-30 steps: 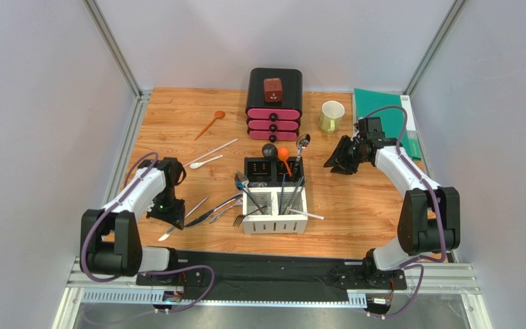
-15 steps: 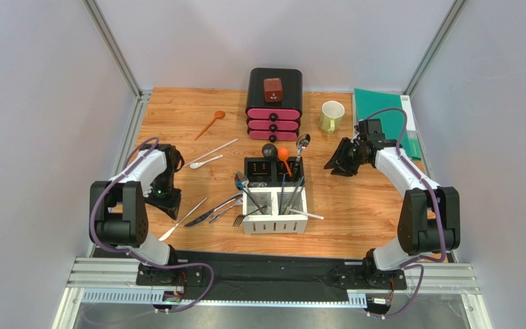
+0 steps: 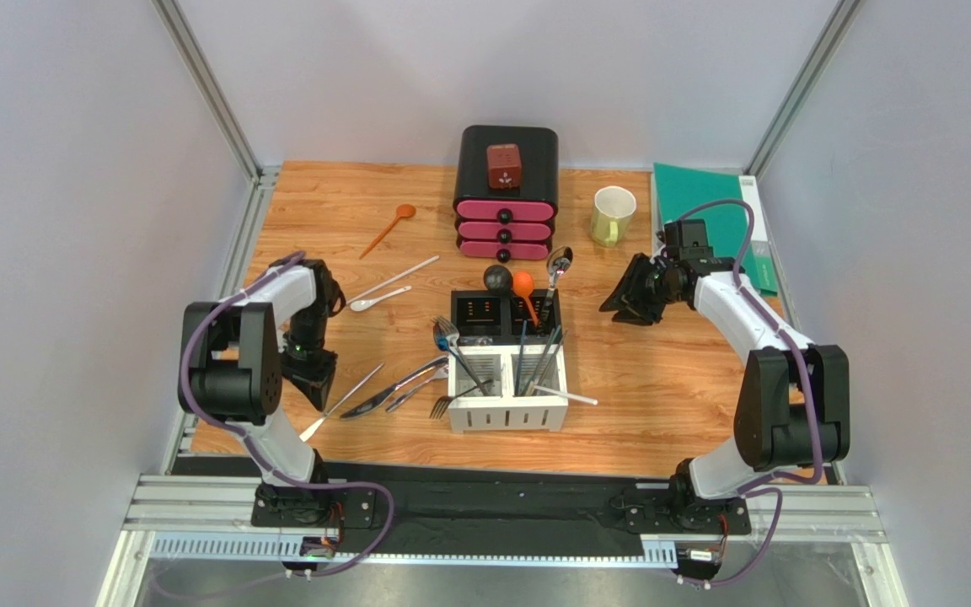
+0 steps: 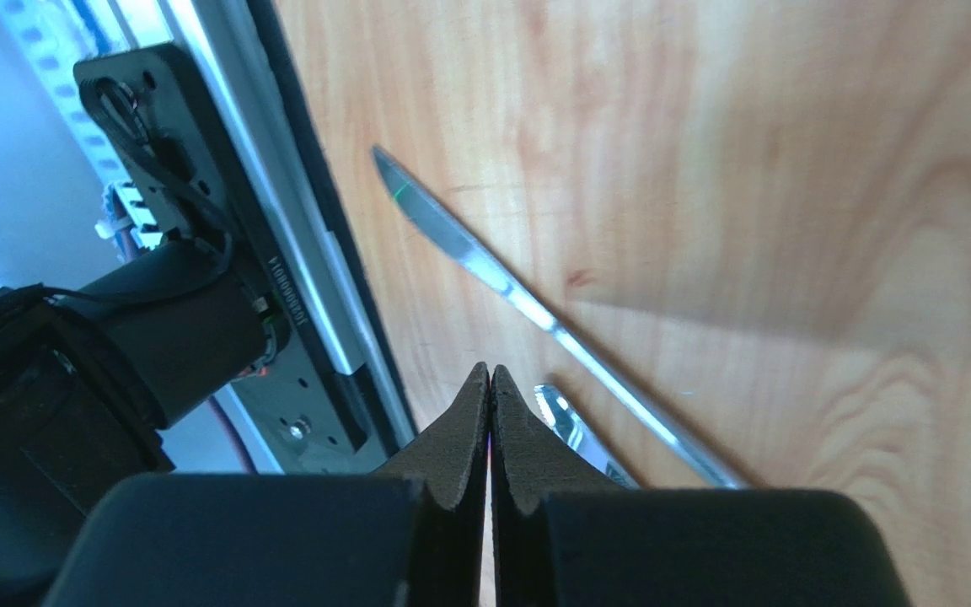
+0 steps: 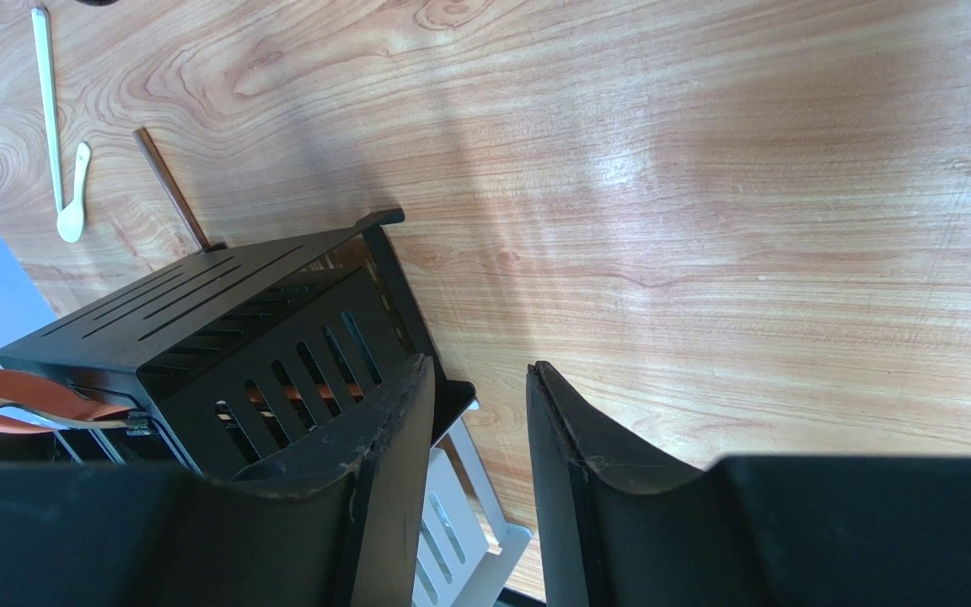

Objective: Sort the eating utensils into containers
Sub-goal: Move the knife to the center of the board.

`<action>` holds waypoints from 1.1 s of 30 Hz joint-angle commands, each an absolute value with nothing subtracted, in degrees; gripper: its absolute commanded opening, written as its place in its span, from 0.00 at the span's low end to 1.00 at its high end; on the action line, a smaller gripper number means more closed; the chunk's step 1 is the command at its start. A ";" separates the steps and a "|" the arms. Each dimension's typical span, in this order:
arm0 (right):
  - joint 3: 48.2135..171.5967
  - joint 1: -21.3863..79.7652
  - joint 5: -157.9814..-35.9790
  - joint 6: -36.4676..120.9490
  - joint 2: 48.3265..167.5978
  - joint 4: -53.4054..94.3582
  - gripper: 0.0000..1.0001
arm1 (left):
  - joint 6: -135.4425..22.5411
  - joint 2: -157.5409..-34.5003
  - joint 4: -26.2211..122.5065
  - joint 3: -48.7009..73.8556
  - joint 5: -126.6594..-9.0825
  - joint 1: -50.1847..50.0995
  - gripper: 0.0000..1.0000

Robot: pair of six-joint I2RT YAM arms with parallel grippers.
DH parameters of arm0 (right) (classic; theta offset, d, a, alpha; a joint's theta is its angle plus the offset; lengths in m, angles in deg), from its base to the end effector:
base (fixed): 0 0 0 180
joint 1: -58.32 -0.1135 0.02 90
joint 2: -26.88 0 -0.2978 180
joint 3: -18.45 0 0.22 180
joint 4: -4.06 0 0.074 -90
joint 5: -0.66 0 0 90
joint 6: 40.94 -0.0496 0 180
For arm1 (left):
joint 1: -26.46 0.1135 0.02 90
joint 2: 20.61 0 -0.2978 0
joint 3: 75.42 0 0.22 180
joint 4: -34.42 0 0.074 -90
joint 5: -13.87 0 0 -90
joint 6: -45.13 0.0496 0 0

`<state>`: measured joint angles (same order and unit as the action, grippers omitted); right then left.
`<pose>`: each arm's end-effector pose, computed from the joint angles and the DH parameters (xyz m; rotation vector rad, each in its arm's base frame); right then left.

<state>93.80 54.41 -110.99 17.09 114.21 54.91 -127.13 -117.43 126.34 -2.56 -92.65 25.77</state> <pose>0.2743 0.0371 0.2585 0.5380 2.6720 0.6980 0.2035 0.0117 0.2105 1.8188 -2.2561 -0.7558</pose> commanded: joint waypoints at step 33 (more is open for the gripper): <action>95.88 57.44 -113.16 16.10 114.51 53.54 0.38 | -121.60 -130.04 128.37 8.96 -95.02 19.07 0.00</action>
<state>93.95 57.04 -112.30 16.28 115.02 54.71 -121.47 -129.54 126.17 5.75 -92.89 19.41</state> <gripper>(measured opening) 0.375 0.000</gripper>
